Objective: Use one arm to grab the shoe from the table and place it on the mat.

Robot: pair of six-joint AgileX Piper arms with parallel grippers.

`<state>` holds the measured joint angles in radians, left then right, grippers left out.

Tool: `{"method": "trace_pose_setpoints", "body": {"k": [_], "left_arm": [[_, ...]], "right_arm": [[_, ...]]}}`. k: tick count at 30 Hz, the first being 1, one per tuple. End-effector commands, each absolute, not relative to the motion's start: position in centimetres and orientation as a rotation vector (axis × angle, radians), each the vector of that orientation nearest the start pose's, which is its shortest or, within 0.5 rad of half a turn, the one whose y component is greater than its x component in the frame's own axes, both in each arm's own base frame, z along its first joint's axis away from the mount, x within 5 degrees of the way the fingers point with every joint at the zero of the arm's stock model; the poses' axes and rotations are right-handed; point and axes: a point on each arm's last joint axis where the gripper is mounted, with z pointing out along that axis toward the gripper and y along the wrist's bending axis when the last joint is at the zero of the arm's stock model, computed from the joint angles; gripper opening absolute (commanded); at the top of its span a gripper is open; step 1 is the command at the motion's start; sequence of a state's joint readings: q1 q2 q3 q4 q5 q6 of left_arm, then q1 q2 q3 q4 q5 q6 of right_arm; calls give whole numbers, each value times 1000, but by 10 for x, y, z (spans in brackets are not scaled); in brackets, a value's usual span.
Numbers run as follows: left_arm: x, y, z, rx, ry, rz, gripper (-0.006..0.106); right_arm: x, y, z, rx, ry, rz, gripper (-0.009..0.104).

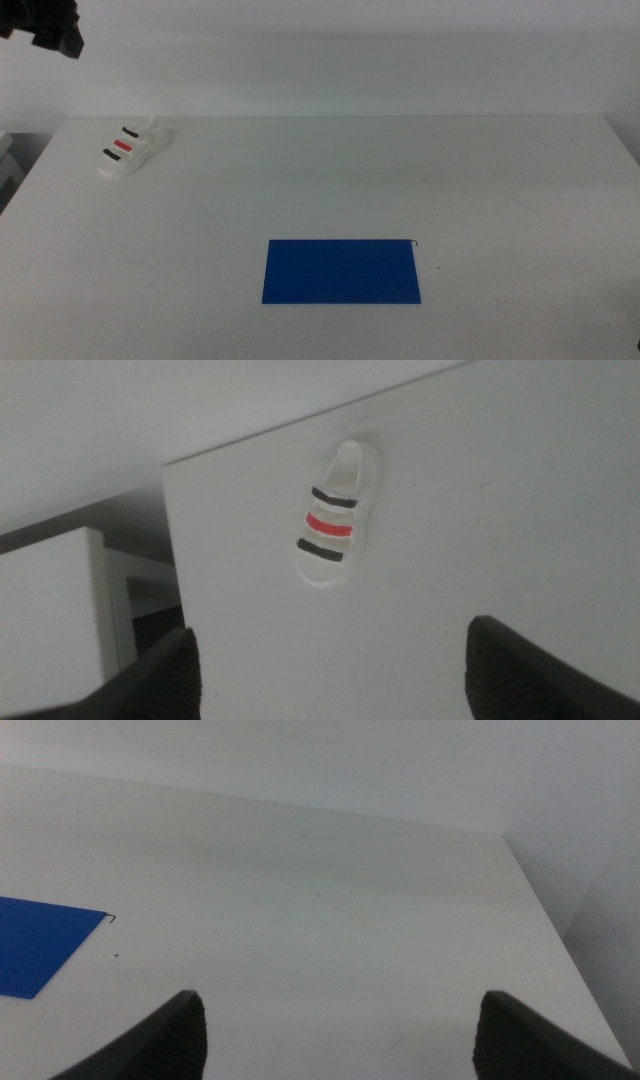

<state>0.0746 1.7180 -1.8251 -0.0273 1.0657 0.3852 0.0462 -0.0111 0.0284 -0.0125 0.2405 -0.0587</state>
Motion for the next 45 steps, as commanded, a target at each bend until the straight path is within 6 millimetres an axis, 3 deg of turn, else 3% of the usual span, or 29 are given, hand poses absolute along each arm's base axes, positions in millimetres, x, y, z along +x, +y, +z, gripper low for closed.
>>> {"method": "trace_pose_setpoints", "body": {"k": [1,7,20,32,45], "left_arm": [[383,32,416,402,2331,157,89],[420,43,387,424,2371,111,89],[465,53,322,391,2426,48,89],[512,57,280,463,2488,-7,89],[537,58,228,489,2510,-41,89]], "right_arm": [[57,2,187,-112,1674,-39,78],[57,2,187,-112,1674,-39,78],[57,2,187,-112,1674,-39,78],[57,2,187,-112,1674,-39,78],[57,2,187,-112,1674,-39,78]]}}
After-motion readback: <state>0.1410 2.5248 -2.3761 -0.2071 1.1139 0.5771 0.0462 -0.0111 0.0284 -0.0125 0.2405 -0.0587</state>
